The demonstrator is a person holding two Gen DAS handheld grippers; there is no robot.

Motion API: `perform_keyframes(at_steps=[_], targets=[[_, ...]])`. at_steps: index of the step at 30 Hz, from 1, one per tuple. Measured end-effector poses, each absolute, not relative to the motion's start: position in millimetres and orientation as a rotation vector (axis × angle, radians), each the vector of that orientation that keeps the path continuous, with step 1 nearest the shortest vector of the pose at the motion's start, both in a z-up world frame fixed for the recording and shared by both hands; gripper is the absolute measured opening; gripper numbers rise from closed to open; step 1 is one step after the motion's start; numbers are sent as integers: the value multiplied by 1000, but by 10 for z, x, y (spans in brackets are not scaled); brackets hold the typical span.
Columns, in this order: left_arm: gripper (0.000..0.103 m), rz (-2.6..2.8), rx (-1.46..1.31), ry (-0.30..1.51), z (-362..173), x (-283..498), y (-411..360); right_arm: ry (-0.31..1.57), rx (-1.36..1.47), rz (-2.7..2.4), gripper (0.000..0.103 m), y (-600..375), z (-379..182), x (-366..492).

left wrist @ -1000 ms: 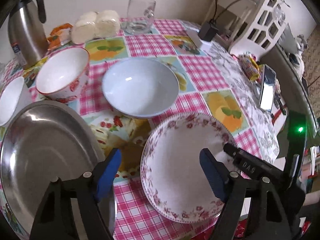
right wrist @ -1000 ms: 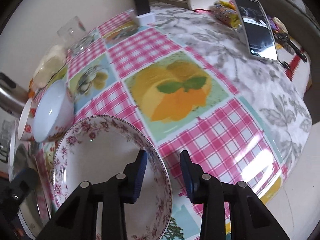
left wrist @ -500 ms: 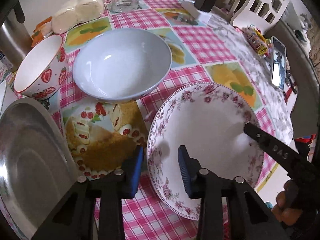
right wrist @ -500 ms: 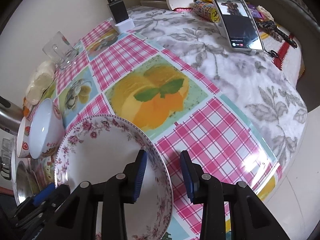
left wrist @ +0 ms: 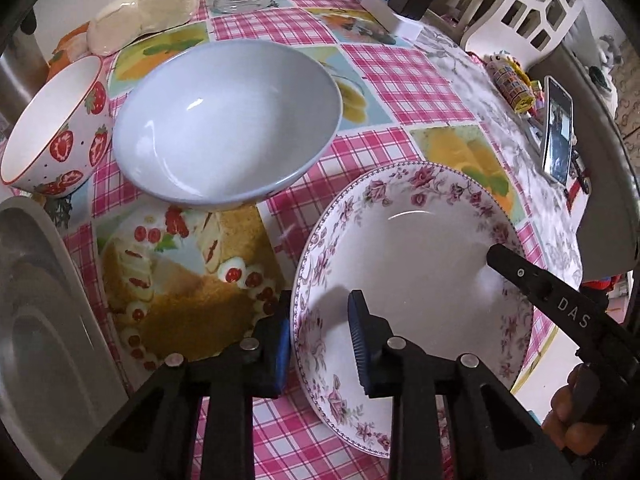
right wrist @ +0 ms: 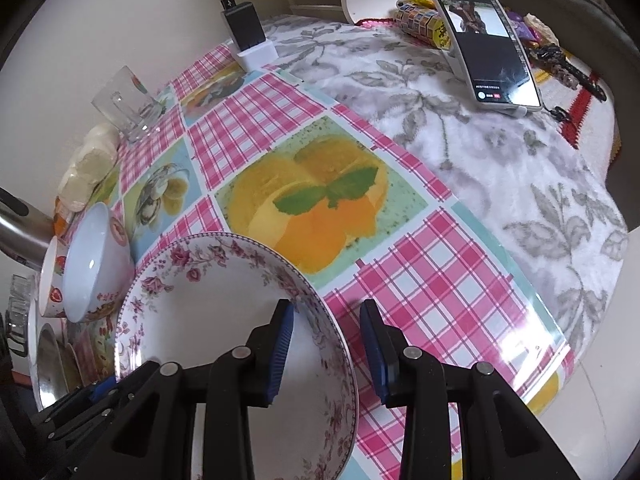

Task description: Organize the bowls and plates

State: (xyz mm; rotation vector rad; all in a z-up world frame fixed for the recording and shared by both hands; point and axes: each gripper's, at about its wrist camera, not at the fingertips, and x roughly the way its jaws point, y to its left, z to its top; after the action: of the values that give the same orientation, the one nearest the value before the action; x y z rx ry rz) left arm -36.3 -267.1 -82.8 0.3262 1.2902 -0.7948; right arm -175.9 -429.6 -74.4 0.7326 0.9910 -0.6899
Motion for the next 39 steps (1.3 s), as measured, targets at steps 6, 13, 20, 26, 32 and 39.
perform_keyframes(at_steps=[6, 13, 20, 26, 32, 39], targets=[[23, -797, 305, 1281, -817, -338, -2623, 985, 727, -646, 27, -4265, -716, -1789], [21, -812, 256, 1270, -745, -303, -2556, 950, 724, -615, 18, -4267, -625, -1861], [21, -848, 228, 1240, -608, -322, -2570, 926, 738, -613, 17, -4301, -544, -1928], [21, -873, 198, 1202, -441, -314, -2530, 865, 710, -613, 17, -4268, -368, -1965], [21, -883, 153, 1174, -280, -272, -2416, 818, 711, -594, 17, -4212, -251, -1948], [21, -884, 122, 1136, -107, -215, -2232, 752, 687, -571, 17, -4047, -63, -1892]])
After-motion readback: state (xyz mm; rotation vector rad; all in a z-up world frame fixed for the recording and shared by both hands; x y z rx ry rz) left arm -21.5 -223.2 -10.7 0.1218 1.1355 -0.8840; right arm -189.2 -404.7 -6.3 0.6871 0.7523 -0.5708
